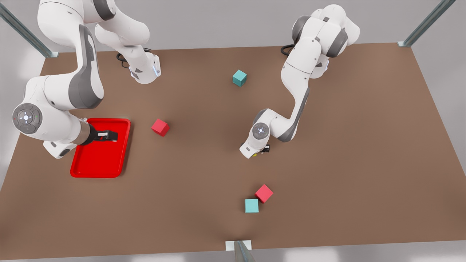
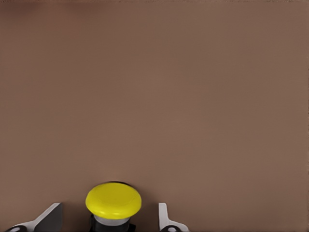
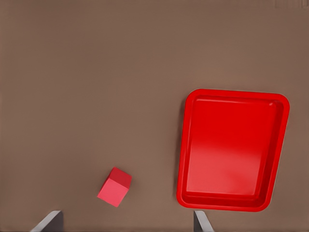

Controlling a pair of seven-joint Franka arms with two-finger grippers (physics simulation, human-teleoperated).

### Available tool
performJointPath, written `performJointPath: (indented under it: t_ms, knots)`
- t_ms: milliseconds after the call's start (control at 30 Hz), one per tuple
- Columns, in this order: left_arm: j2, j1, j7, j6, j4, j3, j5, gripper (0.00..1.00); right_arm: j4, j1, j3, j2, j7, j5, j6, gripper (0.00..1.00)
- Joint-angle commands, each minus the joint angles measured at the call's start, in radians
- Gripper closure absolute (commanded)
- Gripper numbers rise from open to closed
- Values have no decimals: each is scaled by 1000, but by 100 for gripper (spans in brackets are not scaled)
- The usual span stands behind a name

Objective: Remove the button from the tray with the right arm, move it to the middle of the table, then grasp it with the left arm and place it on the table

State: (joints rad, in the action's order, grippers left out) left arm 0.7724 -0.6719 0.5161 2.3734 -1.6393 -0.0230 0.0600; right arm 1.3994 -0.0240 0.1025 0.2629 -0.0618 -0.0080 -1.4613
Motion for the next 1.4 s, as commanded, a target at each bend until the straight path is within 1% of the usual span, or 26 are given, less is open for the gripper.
performJointPath:
  t_ms: [0,67,133,200,267,400,467,700,867,967,1233,1267,1333,1367]
  knots:
    - [-1,0,-33,0,4,0,-2,3,0,-2,0,-2,77,2,1,0]
    - [-4,0,-44,-3,4,0,-2,3,0,-4,0,-2,80,3,1,0]
    - [-4,3,-56,-5,4,-2,-2,7,0,-2,0,-2,80,7,4,0]
    - [-4,3,-57,-7,4,-2,-2,15,0,-2,0,-2,80,5,4,0]
    - [-4,3,-62,-7,4,-2,-2,20,0,-2,0,-2,80,5,4,0]
    - [-4,3,-60,-10,4,-2,-2,37,0,-2,0,-2,79,3,4,0]
    - [-4,3,-60,-11,4,-2,-2,43,0,-1,-1,-2,79,3,6,0]
    - [-5,2,-60,-23,7,-3,0,47,1,10,0,-1,76,2,19,0]
    - [-7,2,-60,-30,9,-3,1,55,3,36,0,6,71,-4,21,0]
    - [-7,2,-59,-30,10,-5,1,56,3,38,2,7,71,-6,29,0]
    - [-18,2,-56,-135,61,-17,0,56,1,36,2,7,73,-6,29,0]
    - [-19,-11,-56,-160,64,-58,-3,56,3,36,2,7,73,-6,29,0]
    - [-22,-31,-36,-281,104,-104,-16,56,1,35,0,7,73,-6,29,0]
    - [-31,-54,45,-342,133,-135,-35,56,1,32,0,7,73,-6,29,0]
